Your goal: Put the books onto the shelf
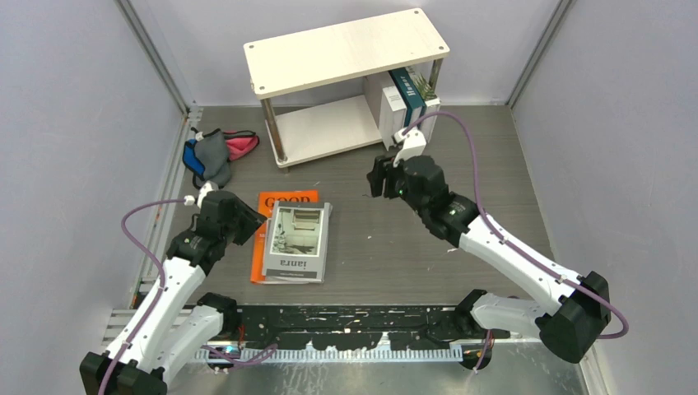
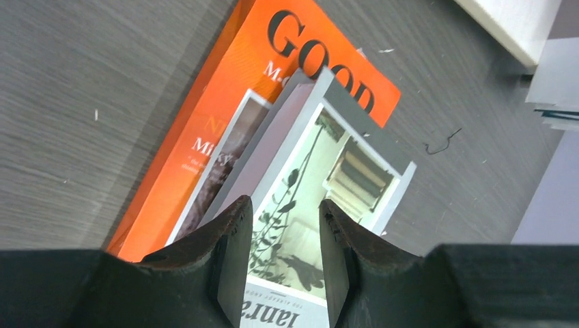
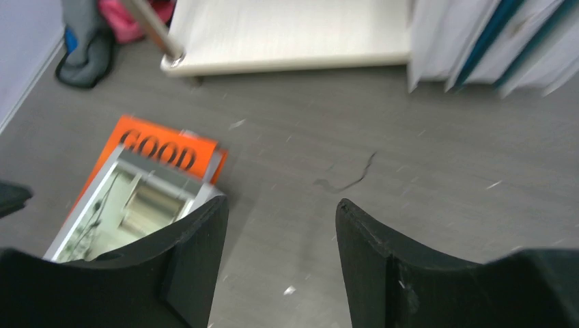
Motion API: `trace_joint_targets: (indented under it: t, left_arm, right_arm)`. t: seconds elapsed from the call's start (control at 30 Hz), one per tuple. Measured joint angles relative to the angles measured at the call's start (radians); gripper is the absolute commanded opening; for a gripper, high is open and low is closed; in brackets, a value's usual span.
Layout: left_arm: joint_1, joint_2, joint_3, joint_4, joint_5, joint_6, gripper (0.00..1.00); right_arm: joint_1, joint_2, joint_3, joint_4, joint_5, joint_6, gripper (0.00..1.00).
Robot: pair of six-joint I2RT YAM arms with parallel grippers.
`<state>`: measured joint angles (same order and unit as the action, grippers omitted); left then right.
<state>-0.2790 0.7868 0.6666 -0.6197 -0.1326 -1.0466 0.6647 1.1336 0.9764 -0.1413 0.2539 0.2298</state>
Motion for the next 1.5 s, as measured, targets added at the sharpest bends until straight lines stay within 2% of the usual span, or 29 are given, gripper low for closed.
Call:
trace_joint_targets:
  t: [0.33, 0.57, 0.77, 1.13, 1.23, 1.37, 1.5]
  left_arm:
    - [0.000, -0.054, -0.078, -0.037, 0.043, 0.007, 0.41]
    - [0.000, -0.047, -0.109, -0.033, 0.072, 0.008, 0.41]
    - [0.000, -0.026, -0.142, -0.019, 0.084, 0.009, 0.41]
    - [0.000, 0.003, -0.196, 0.085, 0.101, 0.006, 0.38]
    - [0.000, 0.008, -0.203, 0.113, 0.108, 0.002, 0.32]
    - [0.000, 0.013, -0.204, 0.134, 0.112, -0.003, 0.17]
    - [0.000, 0.010, -0.205, 0.152, 0.115, -0.011, 0.08]
  right_arm:
    - [0.203, -0.028, -0.196, -0.024, 0.004, 0.269, 0.65]
    - [0.292, -0.040, -0.308, 0.047, 0.007, 0.420, 0.65]
    - [0.332, -0.031, -0.332, 0.103, 0.011, 0.484, 0.65]
    - [0.337, 0.005, -0.332, 0.142, 0.010, 0.508, 0.65]
    - [0.337, 0.009, -0.332, 0.142, 0.010, 0.507, 0.65]
    - [0.337, 0.010, -0.332, 0.141, 0.011, 0.507, 0.65]
    - [0.337, 0.010, -0.332, 0.141, 0.015, 0.507, 0.66]
